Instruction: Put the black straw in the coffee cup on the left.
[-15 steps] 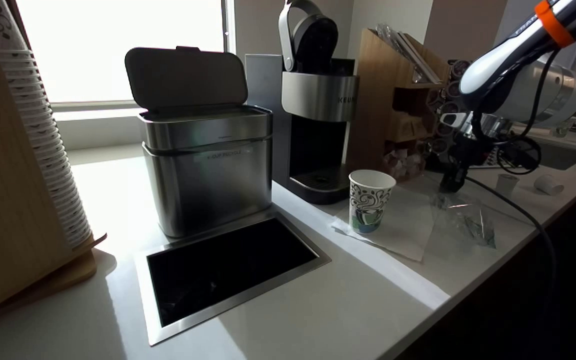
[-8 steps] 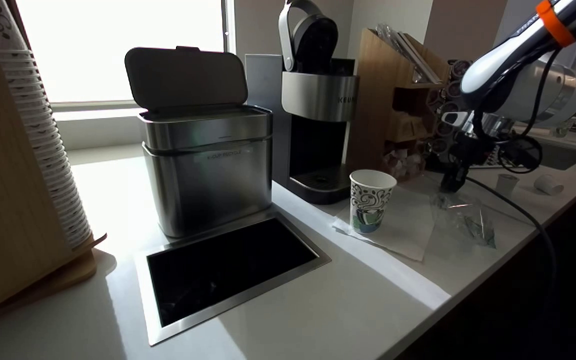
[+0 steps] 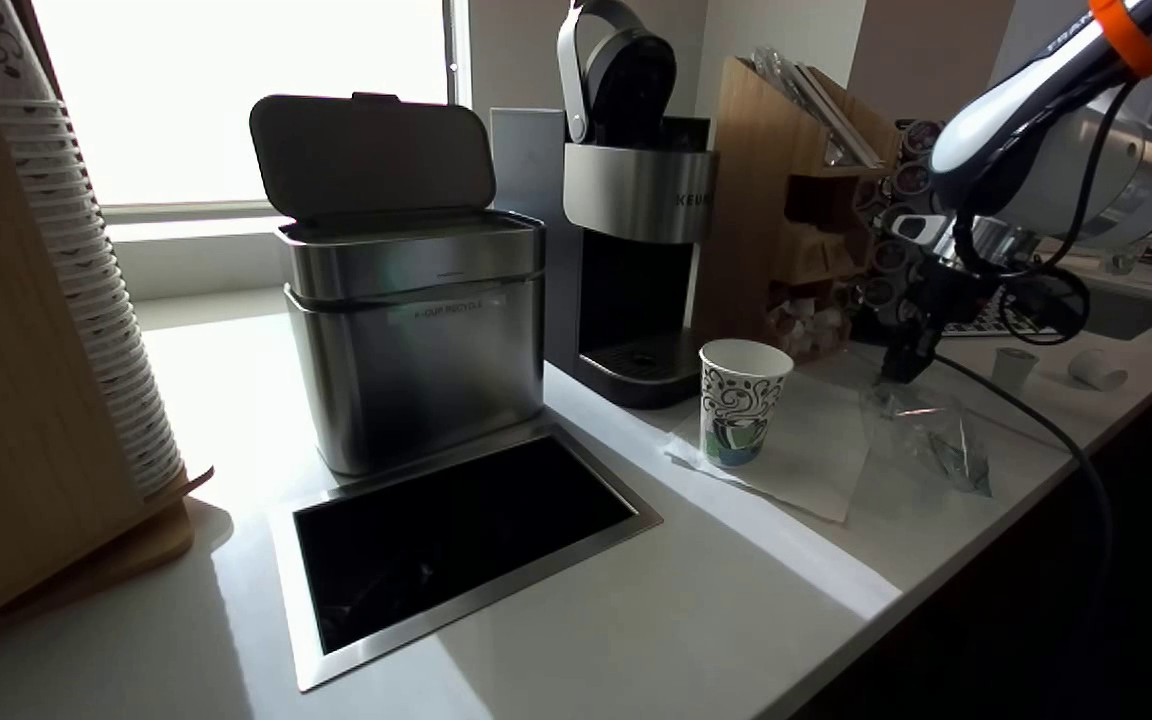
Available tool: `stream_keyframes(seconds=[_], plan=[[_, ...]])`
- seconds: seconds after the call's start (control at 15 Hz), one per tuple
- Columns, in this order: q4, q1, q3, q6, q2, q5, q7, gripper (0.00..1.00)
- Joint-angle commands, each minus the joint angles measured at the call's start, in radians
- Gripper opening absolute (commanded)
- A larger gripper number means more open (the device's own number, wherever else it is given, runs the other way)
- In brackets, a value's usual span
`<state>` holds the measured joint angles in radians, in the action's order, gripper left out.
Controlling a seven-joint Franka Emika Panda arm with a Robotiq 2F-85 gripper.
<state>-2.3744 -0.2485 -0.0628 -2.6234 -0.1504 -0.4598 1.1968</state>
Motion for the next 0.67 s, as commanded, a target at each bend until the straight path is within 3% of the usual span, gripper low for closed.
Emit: stream_keyframes(seconds=[0.0,0.6], plan=[[-0.028,-0.005,0.002,-0.008,0.009,-0.027,0.032,0.00],[-0.036,-0.009,0.000,-0.016,0.002,-0.031,0.041,0.00]])
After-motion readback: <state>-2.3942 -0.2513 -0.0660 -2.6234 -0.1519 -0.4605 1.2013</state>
